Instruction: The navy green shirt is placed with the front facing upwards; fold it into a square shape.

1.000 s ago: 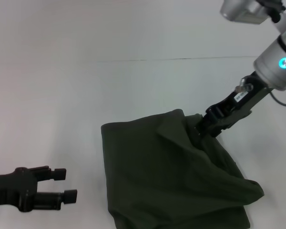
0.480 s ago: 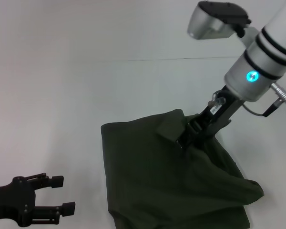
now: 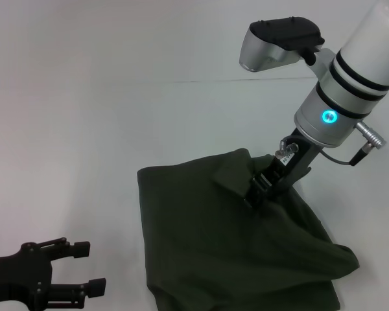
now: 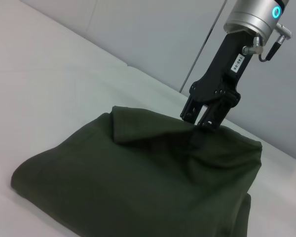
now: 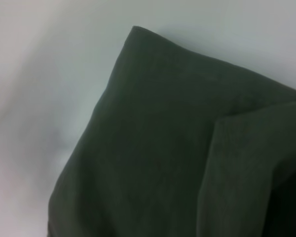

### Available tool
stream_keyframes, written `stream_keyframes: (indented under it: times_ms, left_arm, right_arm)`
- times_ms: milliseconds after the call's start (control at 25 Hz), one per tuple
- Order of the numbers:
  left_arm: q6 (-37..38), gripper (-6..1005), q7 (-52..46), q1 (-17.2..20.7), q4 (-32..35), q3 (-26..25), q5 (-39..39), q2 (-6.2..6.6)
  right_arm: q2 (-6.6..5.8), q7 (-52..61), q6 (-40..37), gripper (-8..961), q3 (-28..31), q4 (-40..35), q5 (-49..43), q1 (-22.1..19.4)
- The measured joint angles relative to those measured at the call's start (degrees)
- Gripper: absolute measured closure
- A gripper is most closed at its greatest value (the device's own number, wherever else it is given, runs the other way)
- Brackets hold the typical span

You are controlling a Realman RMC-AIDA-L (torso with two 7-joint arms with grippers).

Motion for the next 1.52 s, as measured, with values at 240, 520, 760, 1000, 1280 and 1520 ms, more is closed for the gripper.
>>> stream_keyframes:
  times_ms: [240, 520, 760, 1000, 1280, 1520]
  left_arm:
    - [-0.01, 96, 0.11, 0.00, -0.01, 0.00, -0.15, 0.03]
    - [0.03, 99, 0.14, 0.07, -0.09, -0.02, -0.22, 0.03]
    - [0.07, 102, 0.14, 0.09, -0.09, 0.15, -0.22, 0.00]
    - [0.09, 105, 0.22, 0.09, -0.09, 0.32, -0.22, -0.18]
    - [0.18, 109, 0.30, 0.02, -0.15, 0.34, -0.24, -0.31]
    - [0.44, 112, 0.32, -0.03, -0.18, 0.34, -0.24, -0.32]
  right_arm:
    - [0.10, -0.52, 0.05, 504, -0.22, -1.54, -0.09, -0.89]
    - [-0.27, -0.54, -0.25, 707, 0.28, -3.96, -0.02, -2.41]
    - [-1.07, -0.54, -0.47, 874, 0.64, -4.71, 0.16, -4.85]
    - [-1.41, -1.77, -0.25, 913, 5.03, -8.13, 0.35, -9.00]
    - [-1.65, -3.75, 0.01, 911, 9.09, -7.25, 0.46, -11.55]
    - [-2.67, -3.57, 1.75, 852, 9.31, -4.30, 0.01, -11.96]
